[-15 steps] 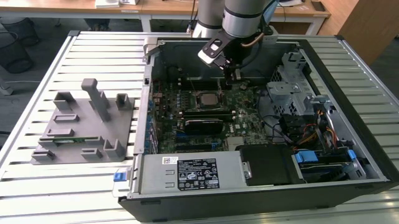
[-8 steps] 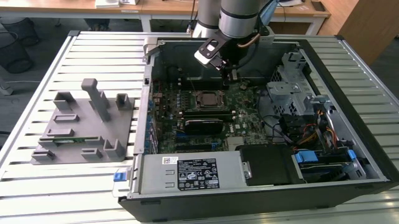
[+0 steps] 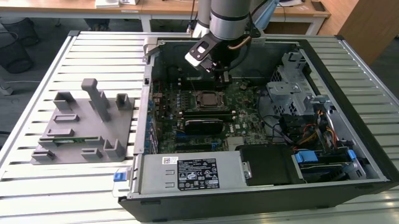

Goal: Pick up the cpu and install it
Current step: 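Close the cpu cover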

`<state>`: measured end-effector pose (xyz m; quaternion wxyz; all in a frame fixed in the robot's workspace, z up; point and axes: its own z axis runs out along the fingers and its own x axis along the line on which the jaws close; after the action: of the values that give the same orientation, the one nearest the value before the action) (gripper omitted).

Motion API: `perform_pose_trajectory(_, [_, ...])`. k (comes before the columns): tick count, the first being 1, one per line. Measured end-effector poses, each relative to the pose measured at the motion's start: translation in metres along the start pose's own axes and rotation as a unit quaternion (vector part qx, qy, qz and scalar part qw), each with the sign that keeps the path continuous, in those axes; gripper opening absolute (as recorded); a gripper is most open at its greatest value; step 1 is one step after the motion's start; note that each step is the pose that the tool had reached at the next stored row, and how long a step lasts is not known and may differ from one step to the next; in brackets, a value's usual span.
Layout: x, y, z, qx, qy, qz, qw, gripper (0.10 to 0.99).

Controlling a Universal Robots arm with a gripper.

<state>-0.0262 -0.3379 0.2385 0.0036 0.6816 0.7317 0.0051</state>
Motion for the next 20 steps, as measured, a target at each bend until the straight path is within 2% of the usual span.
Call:
perform_pose_trajectory(4, [-0.0057,-0.0091,0.0011,0.0000,0.0000,0.000,1.0000,0.106])
perform_pose_trajectory(9, [-0.0058,-0.0204,0.0027,0.0000,0.0000,0.000,1.0000,0.106])
perform_pose_trajectory(20, [-0.0050,-0.0319,0.0043,0.0000,0.0000,0.000,1.0000,0.106])
